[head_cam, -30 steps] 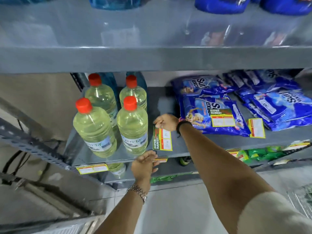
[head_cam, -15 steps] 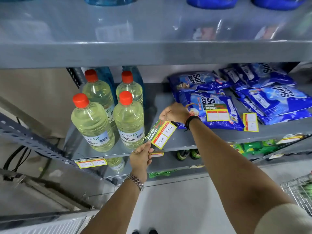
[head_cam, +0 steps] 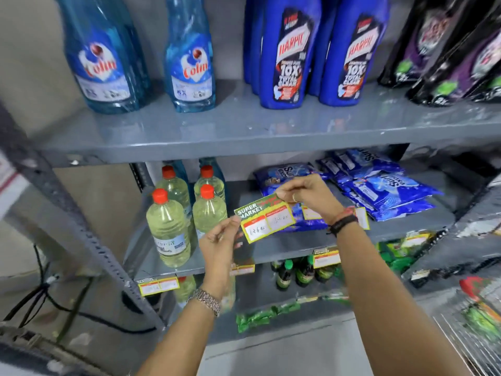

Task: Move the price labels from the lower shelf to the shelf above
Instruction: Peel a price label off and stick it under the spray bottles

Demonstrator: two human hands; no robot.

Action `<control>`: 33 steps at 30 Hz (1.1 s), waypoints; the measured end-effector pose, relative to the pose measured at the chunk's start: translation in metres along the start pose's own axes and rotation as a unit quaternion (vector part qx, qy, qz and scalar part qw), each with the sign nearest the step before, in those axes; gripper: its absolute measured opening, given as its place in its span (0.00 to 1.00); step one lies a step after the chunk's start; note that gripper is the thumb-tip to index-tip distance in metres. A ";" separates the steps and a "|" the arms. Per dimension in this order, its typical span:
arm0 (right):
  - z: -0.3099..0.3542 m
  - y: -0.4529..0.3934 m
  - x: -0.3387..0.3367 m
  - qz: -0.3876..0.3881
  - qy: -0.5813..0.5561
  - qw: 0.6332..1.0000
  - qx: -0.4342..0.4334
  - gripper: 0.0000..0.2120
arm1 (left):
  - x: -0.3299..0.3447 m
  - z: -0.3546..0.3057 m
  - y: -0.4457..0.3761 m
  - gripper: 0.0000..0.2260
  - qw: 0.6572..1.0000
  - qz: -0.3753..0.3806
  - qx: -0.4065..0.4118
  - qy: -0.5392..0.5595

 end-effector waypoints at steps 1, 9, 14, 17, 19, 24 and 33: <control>0.013 0.005 -0.006 -0.012 -0.009 1.000 -0.020 0.07 | 0.004 -0.014 0.000 0.05 1.000 0.010 0.025 0.001; 0.073 0.021 -0.005 -0.015 -0.072 0.994 -0.079 0.08 | 0.002 -0.073 -0.003 0.05 0.994 0.028 0.103 -0.013; 0.103 0.011 0.034 0.000 -0.109 0.987 -0.115 0.04 | -0.025 -0.119 -0.012 0.08 0.986 -0.028 0.163 -0.007; 0.126 0.006 0.061 -0.010 -0.134 0.982 -0.129 0.06 | -0.044 -0.148 -0.015 0.07 0.976 -0.043 0.211 -0.021; 0.144 0.001 0.074 -0.018 -0.148 0.978 -0.145 0.05 | -0.054 -0.171 -0.018 0.07 0.968 -0.049 0.247 -0.016; 0.205 -0.014 0.069 -0.047 -0.173 0.961 -0.212 0.08 | -0.050 -0.234 -0.032 0.06 0.949 -0.030 0.311 -0.043; 0.279 -0.029 0.025 -0.116 -0.143 0.930 -0.317 0.07 | -0.016 -0.312 -0.046 0.04 0.927 0.027 0.372 -0.043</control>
Point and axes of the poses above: each hand's wrist, its own y-axis away from the middle knuckle, its own x-axis out of the palm, z = x × y, the point moved 2 cm from there along -y, towards the middle knuckle, and after that the axes turned 10 degrees about y, right-handed, at the moved point
